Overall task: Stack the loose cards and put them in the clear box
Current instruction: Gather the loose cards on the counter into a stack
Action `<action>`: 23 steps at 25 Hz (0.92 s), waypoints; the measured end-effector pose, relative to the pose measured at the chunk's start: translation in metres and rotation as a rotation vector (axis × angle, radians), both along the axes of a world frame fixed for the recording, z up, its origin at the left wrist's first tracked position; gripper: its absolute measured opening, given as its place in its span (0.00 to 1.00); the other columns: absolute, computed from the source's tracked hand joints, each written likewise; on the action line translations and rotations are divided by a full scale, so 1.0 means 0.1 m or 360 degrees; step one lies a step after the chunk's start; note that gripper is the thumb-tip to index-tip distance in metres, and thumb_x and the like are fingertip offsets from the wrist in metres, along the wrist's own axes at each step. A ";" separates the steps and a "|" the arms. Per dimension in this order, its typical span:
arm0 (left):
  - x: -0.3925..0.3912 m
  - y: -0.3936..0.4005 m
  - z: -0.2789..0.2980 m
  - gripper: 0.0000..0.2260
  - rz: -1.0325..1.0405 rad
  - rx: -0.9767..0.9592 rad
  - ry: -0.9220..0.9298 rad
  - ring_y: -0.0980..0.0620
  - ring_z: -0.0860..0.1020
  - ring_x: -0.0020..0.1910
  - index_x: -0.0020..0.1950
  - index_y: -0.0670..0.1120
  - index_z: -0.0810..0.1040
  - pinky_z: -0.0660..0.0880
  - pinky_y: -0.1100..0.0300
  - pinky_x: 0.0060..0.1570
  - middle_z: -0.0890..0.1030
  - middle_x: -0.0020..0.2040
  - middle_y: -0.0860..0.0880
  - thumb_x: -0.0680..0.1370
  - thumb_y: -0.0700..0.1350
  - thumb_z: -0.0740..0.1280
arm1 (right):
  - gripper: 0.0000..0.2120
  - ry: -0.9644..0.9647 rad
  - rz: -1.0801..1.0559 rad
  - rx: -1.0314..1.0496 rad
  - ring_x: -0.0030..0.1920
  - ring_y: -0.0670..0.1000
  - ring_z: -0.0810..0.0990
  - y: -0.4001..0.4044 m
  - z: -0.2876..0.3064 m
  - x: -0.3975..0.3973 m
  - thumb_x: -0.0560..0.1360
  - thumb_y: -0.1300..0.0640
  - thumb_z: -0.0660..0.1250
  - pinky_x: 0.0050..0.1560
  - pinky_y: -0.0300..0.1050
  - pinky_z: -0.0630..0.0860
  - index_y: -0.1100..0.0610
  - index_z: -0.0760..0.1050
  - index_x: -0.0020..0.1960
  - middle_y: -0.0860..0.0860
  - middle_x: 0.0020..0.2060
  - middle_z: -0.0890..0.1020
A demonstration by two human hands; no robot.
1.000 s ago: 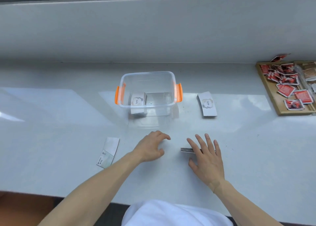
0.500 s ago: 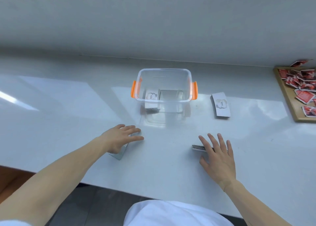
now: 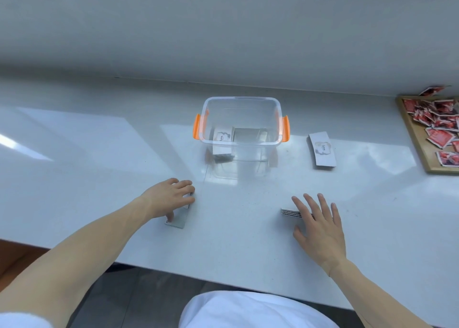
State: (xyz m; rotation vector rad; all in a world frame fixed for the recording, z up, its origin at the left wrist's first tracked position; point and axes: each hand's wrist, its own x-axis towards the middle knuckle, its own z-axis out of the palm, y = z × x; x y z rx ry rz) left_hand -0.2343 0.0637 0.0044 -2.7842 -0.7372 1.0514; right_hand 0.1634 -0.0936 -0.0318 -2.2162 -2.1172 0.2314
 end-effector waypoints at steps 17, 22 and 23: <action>-0.41 -0.19 -0.06 0.31 0.0680 -0.0063 -0.0303 0.52 0.68 0.65 0.67 0.54 0.63 0.69 0.58 0.59 0.65 0.66 0.54 0.72 0.71 0.60 | 0.23 -0.0457 0.0501 0.0160 0.55 0.64 0.80 0.01 -0.05 0.13 0.72 0.64 0.58 0.46 0.55 0.80 0.60 0.74 0.67 0.62 0.61 0.79; -0.56 -0.17 -0.05 0.31 0.0605 -0.0092 -0.0197 0.54 0.66 0.67 0.71 0.57 0.57 0.67 0.60 0.61 0.64 0.66 0.55 0.73 0.59 0.68 | 0.25 -0.0431 0.0624 0.0180 0.43 0.60 0.82 0.12 0.05 0.11 0.69 0.68 0.53 0.32 0.49 0.78 0.61 0.76 0.63 0.59 0.52 0.83; -0.55 -0.17 -0.06 0.30 0.0592 -0.0072 -0.0181 0.54 0.67 0.66 0.70 0.57 0.59 0.67 0.60 0.60 0.66 0.64 0.56 0.73 0.59 0.68 | 0.24 -0.0407 0.0605 0.0163 0.37 0.58 0.81 0.16 0.09 0.11 0.67 0.68 0.58 0.28 0.48 0.76 0.61 0.75 0.62 0.56 0.48 0.83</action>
